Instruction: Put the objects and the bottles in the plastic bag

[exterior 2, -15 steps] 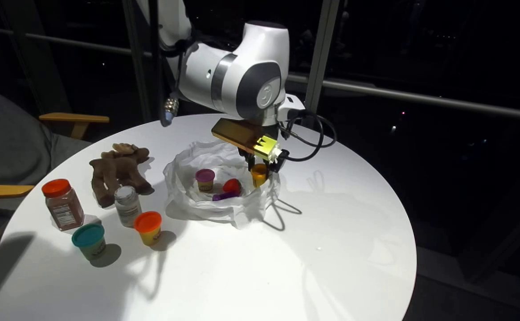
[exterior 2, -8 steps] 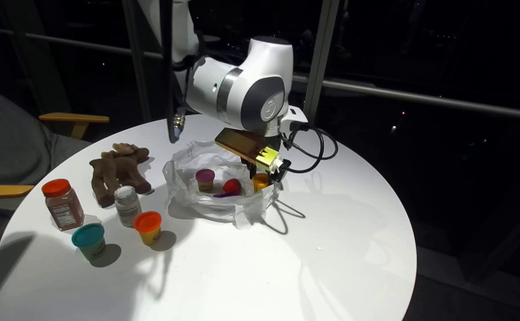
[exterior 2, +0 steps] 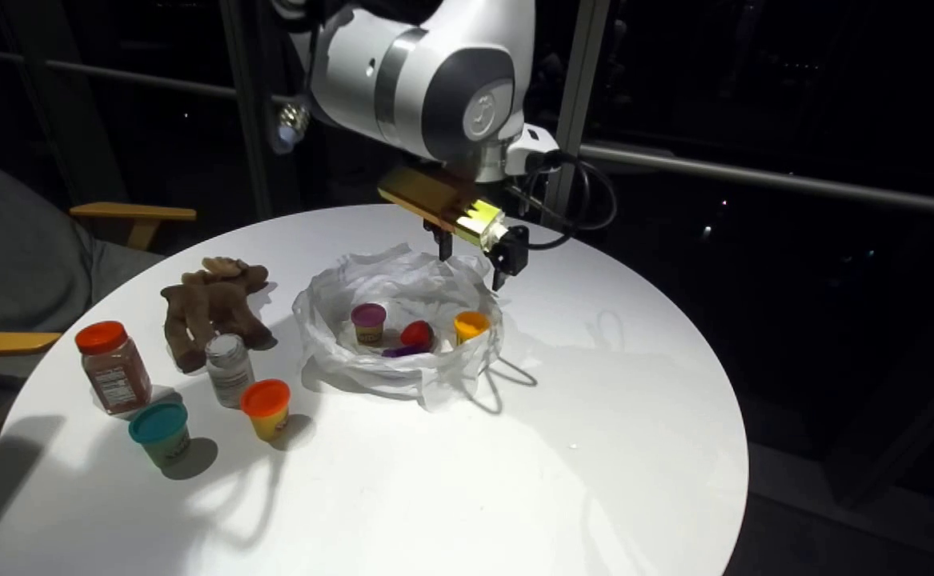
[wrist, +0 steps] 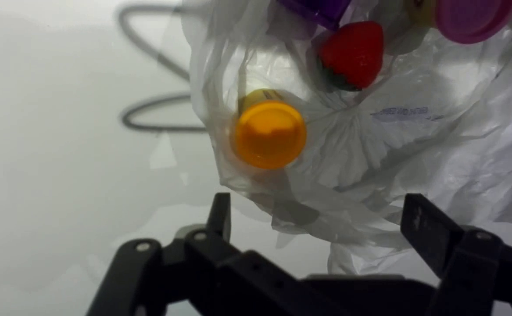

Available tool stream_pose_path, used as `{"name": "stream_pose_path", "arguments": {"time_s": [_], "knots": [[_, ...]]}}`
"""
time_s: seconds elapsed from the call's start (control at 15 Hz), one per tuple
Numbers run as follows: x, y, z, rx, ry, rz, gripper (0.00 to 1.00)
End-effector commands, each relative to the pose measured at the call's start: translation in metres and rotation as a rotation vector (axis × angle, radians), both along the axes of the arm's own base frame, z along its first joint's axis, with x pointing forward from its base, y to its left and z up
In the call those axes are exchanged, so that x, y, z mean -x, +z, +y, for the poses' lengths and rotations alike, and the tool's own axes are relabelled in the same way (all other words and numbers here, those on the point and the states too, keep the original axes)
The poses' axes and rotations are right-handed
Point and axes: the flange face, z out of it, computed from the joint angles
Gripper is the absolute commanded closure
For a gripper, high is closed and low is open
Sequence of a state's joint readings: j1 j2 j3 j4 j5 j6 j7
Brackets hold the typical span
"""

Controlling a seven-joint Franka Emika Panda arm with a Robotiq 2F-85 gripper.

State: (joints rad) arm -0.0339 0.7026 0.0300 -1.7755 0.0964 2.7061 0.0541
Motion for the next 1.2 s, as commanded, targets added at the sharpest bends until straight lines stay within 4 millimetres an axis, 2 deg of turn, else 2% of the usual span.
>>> {"name": "stream_pose_path", "arguments": {"time_s": [0.0, 0.13, 0.27, 0.4, 0.67, 0.87, 1.13], "knots": [[0.056, 0.048, 0.001, -0.057, -0.021, 0.019, 0.00], [0.088, 0.056, 0.003, -0.102, -0.042, 0.057, 0.00], [0.124, 0.054, 0.008, -0.135, -0.043, 0.105, 0.00], [0.158, 0.042, 0.017, -0.138, 0.001, 0.158, 0.00], [0.219, 0.001, 0.045, -0.070, 0.137, 0.266, 0.00], [0.248, -0.021, 0.066, -0.013, 0.237, 0.276, 0.00], [0.264, -0.029, 0.088, 0.041, 0.352, 0.174, 0.00]]}}
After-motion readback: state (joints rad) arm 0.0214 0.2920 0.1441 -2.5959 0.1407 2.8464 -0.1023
